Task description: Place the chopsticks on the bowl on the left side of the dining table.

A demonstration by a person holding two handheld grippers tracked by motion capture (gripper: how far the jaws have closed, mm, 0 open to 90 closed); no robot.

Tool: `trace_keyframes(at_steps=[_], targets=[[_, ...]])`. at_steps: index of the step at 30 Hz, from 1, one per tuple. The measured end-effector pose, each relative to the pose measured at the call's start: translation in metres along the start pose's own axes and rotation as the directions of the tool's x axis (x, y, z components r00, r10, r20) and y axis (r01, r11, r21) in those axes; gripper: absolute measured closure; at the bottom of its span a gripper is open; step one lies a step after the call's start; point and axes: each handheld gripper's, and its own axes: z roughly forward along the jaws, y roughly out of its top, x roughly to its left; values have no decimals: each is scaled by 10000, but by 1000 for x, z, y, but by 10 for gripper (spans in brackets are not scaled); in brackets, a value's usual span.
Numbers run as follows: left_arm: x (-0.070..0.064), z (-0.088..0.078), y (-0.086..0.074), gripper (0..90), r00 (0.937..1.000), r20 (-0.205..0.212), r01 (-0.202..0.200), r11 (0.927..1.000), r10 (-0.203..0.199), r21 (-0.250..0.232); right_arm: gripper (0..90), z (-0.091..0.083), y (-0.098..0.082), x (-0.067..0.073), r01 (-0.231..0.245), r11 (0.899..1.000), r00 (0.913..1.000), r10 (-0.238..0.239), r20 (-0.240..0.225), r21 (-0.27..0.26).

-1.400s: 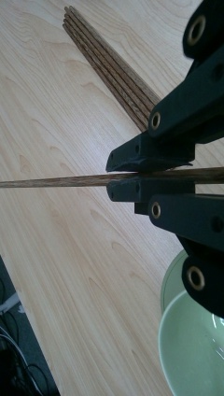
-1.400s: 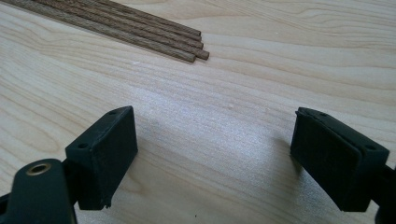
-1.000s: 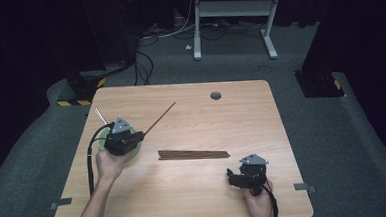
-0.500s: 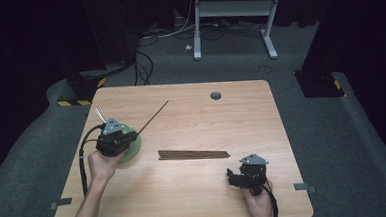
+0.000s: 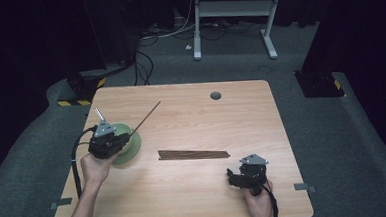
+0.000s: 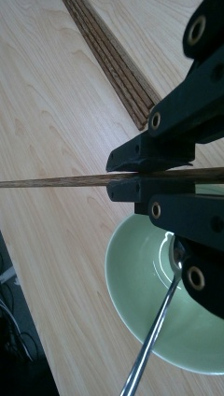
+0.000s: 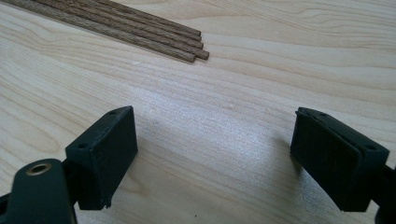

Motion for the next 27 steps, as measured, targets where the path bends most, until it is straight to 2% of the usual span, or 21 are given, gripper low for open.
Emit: trace_keyframes(at_steps=[3,8,19,27], targets=[[3,-1,-3,836,9998,108,192,9998,-192,-57,142,0,0,0,-1,10000,10000,1,-2,-4],[7,-5,-5,836,9996,-17,265,9996,-265,-98,143,0,0,0,-2,10000,10000,2,0,-3],[19,-14,-13,836,9984,-396,390,9992,-393,-76,143,0,0,0,2,10000,10000,-2,0,-2],[26,-18,-18,836,9966,-706,425,9990,-414,138,143,0,0,0,3,10000,10000,-3,-2,-2]])
